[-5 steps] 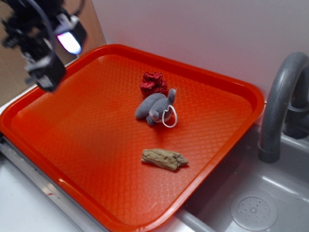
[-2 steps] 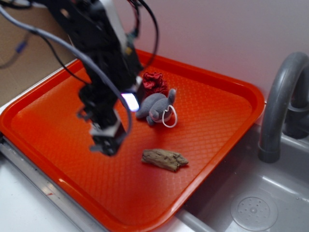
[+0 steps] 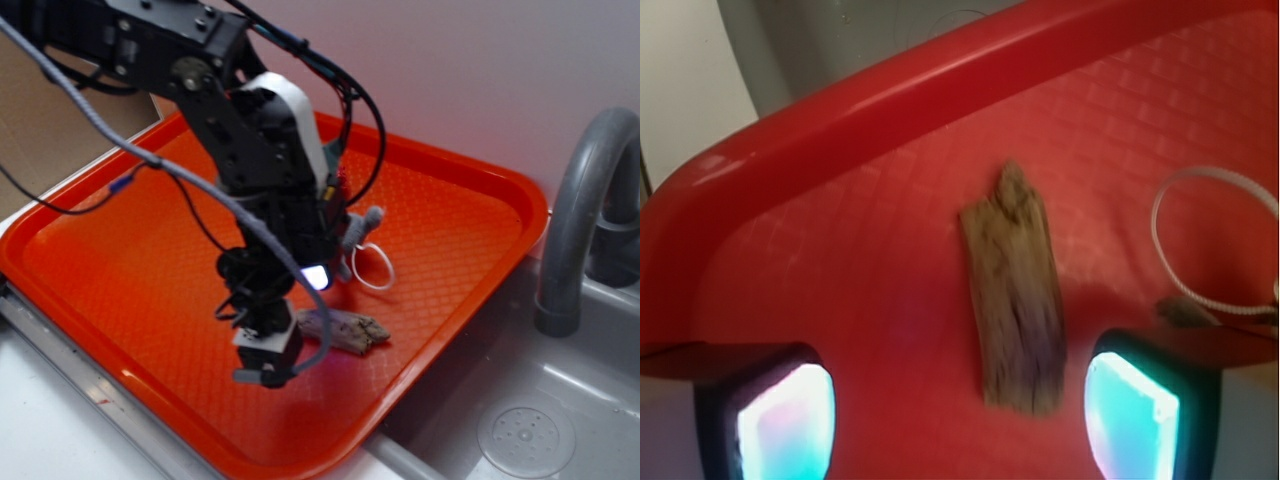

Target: Grab the wood chip.

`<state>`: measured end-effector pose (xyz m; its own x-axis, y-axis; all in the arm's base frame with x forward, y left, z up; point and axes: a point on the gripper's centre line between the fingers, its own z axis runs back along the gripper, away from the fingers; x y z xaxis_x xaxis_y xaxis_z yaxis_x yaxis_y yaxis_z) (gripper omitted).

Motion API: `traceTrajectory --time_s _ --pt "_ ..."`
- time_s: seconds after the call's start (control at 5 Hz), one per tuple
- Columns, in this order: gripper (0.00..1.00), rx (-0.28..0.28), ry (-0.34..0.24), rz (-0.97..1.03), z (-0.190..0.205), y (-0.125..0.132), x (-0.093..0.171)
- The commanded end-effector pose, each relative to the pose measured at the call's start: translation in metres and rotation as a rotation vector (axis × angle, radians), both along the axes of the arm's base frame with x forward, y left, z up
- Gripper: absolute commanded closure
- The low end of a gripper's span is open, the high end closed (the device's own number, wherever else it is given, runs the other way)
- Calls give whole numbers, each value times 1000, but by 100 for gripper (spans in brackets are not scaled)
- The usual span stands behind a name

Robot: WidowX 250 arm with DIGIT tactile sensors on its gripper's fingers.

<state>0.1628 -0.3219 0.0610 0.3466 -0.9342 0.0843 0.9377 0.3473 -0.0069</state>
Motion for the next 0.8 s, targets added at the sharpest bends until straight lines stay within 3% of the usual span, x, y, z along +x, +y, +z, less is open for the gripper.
traceTrajectory --time_s 0.0,0.4,0.6 --pt "0 -29 -16 42 1 -13 1" --pt "0 -5 4 38 -8 -16 5" --pt "100 25 -4 0 -10 -17 -3"
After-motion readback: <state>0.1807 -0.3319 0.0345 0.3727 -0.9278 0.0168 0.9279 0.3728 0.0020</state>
